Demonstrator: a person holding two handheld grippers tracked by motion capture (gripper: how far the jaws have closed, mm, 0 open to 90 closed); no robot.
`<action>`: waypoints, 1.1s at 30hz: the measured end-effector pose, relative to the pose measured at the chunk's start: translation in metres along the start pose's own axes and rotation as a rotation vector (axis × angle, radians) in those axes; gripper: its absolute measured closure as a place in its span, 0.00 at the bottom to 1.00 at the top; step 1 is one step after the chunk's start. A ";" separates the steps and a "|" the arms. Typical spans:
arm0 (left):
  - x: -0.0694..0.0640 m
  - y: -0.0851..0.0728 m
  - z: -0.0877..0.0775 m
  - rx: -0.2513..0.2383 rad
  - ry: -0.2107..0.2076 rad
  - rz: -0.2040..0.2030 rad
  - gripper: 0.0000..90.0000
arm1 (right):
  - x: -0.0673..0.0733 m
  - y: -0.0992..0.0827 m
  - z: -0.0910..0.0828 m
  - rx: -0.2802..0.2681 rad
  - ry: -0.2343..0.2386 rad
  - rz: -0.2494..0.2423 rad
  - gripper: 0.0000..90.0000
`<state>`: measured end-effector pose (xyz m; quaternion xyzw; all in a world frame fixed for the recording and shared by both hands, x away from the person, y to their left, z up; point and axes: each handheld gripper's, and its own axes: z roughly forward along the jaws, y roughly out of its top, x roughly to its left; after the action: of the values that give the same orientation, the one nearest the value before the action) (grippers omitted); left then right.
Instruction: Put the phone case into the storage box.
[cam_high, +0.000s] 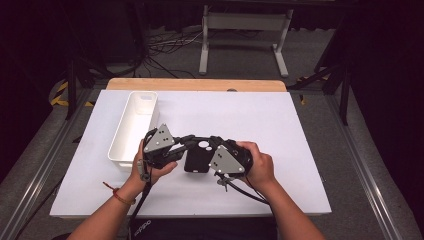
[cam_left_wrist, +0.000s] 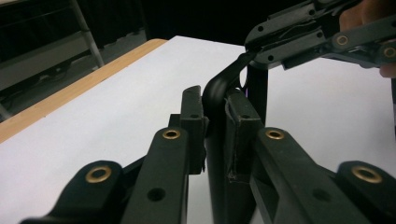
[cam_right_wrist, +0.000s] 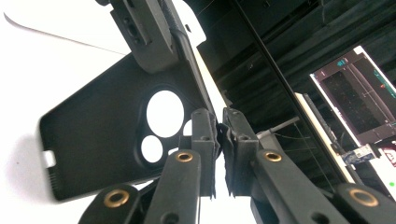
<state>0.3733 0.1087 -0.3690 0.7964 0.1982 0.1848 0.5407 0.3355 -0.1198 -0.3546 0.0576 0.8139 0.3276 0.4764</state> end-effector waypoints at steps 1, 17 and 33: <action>0.000 0.000 -0.001 -0.009 0.010 0.009 0.90 | 0.000 0.000 0.000 0.000 -0.002 -0.002 0.94; 0.000 0.000 -0.010 -0.066 0.020 0.021 0.91 | -0.008 -0.001 -0.002 -0.075 0.039 0.147 0.89; 0.009 0.000 -0.021 -0.098 0.029 -0.003 0.91 | -0.018 -0.008 -0.005 -0.128 0.078 0.284 0.81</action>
<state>0.3699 0.1301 -0.3608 0.7658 0.1977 0.2049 0.5766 0.3431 -0.1357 -0.3443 0.1291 0.7928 0.4449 0.3961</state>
